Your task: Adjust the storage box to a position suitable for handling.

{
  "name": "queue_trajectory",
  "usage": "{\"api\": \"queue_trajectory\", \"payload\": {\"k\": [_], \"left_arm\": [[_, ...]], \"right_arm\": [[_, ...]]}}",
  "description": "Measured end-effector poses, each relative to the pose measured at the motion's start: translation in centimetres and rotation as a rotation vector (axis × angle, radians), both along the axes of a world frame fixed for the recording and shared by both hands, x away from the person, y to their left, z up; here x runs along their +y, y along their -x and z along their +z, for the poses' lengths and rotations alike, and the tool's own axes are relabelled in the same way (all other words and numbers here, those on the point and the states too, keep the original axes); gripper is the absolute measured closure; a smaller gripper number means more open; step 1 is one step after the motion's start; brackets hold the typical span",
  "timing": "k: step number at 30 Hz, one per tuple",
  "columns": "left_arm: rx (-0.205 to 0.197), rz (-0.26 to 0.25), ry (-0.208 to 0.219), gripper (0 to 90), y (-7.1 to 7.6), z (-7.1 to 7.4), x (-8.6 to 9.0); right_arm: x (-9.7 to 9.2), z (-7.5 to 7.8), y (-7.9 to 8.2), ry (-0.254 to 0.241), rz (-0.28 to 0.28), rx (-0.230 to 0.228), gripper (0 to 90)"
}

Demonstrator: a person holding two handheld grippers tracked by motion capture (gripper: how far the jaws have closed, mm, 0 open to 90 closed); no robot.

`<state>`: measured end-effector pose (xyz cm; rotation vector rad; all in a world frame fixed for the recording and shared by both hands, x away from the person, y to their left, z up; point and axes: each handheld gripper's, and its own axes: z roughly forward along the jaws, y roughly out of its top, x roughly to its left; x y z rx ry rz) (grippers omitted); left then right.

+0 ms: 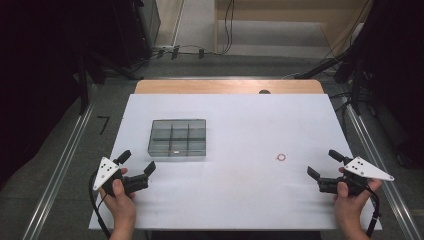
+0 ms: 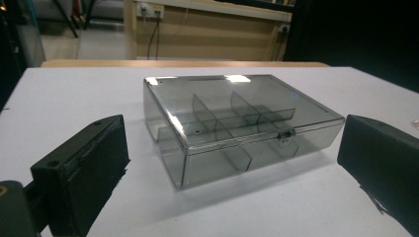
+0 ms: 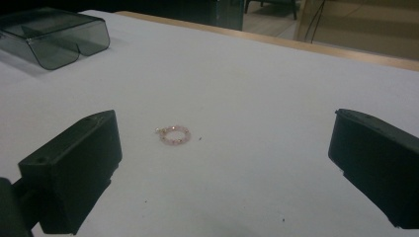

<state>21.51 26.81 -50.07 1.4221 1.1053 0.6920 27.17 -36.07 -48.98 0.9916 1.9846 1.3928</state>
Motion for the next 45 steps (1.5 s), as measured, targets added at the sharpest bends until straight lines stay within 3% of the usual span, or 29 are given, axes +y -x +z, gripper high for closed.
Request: {"api": "queue_trajectory", "payload": {"k": [7,10,14,15,18,20,27,36,45], "left_arm": [[0.008,-0.011,0.014,2.4,-0.2,0.4,0.0],[0.026,0.001,-0.023,2.4,-0.6,0.8,-0.6],[0.03,0.0,-0.039,2.3,-0.7,1.7,-1.1],[0.043,-0.005,-0.015,2.2,-0.9,2.3,-1.3],[0.069,-0.012,0.005,1.9,-1.0,2.9,-1.3],[0.088,-0.001,0.003,1.8,-1.1,3.3,-1.3],[0.1,0.028,-0.011,1.8,-1.4,4.4,-0.9],[0.117,0.034,-0.018,1.9,-3.0,5.6,-1.3],[0.178,0.023,-0.029,2.4,-5.9,6.8,-2.1]], "right_arm": [[0.0,0.0,0.0,-0.002,-0.002,0.001,0.0],[0.0,0.0,0.0,-0.007,-0.001,0.001,0.0],[-0.1,-0.1,-0.1,-0.008,-0.003,0.001,0.0],[-0.1,-0.1,-0.1,-0.008,-0.002,0.002,0.0],[-0.1,-0.1,-0.1,-0.008,-0.006,0.002,0.0],[-0.1,-0.1,-0.1,-0.009,-0.007,0.002,0.0],[-0.1,-0.1,0.0,-0.013,-0.013,0.007,0.0],[-0.2,-0.1,-0.1,-0.018,-0.013,0.012,0.0],[-0.1,-0.1,-0.1,-0.022,-0.013,0.016,0.0]]}}
